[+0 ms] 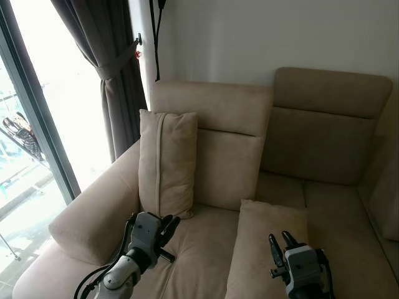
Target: Move the pillow to the sofa from floor
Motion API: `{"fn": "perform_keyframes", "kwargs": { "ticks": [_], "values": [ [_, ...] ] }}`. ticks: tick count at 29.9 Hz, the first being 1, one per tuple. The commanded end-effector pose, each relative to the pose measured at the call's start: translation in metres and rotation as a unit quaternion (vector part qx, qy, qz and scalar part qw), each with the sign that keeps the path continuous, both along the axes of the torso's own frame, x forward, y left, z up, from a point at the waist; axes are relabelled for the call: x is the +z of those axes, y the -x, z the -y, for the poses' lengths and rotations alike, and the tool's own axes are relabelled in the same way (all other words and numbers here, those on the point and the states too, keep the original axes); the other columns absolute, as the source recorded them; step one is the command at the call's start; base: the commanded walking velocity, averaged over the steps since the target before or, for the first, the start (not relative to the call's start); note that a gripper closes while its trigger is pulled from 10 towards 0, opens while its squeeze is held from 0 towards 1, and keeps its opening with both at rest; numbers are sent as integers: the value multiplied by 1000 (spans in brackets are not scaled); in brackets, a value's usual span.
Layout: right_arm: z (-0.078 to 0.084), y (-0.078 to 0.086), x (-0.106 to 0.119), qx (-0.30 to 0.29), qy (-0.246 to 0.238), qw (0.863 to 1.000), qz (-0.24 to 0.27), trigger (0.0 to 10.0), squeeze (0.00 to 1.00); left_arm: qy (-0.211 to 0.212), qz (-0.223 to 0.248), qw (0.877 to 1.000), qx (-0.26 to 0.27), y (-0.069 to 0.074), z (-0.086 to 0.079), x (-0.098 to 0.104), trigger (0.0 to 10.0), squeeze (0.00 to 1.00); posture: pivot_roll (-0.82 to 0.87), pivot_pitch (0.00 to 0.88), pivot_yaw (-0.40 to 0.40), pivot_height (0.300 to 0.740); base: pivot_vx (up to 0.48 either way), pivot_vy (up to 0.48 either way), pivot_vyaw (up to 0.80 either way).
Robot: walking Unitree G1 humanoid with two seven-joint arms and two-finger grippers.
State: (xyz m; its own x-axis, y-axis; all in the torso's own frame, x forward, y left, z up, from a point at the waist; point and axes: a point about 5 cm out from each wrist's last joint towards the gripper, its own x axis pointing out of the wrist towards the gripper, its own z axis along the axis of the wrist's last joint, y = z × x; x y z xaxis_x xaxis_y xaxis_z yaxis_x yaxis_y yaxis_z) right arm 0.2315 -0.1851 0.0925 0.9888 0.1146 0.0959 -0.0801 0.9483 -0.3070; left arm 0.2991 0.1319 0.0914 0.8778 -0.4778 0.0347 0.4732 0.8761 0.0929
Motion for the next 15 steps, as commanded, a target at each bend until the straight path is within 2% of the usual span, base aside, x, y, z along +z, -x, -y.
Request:
{"fn": "perform_keyframes", "kwargs": {
  "ticks": [1,4,8,12,15],
  "values": [
    [5,4,-9,-10,-26,999,-37,10000,0,-16,-6,1000,-8,4,0,-4,10000,0,87,0,22,740,0,0,0],
    [8,6,-18,-28,-60,995,-72,10000,0,-29,-5,999,-23,7,3,-6,10000,0,89,0,21,740,0,0,0],
    [11,3,-21,-46,-77,992,-90,10000,0,-55,-5,996,-64,13,6,-9,10000,0,86,0,24,740,0,0,0],
    [13,2,-22,-50,-79,991,-95,10000,0,-56,-8,996,-73,14,6,-10,10000,0,86,0,24,740,0,0,0],
    [17,1,-24,-52,-62,991,-104,10000,0,-61,-11,994,-87,15,4,-11,10000,0,86,0,23,740,0,0,0]
  ]
}}
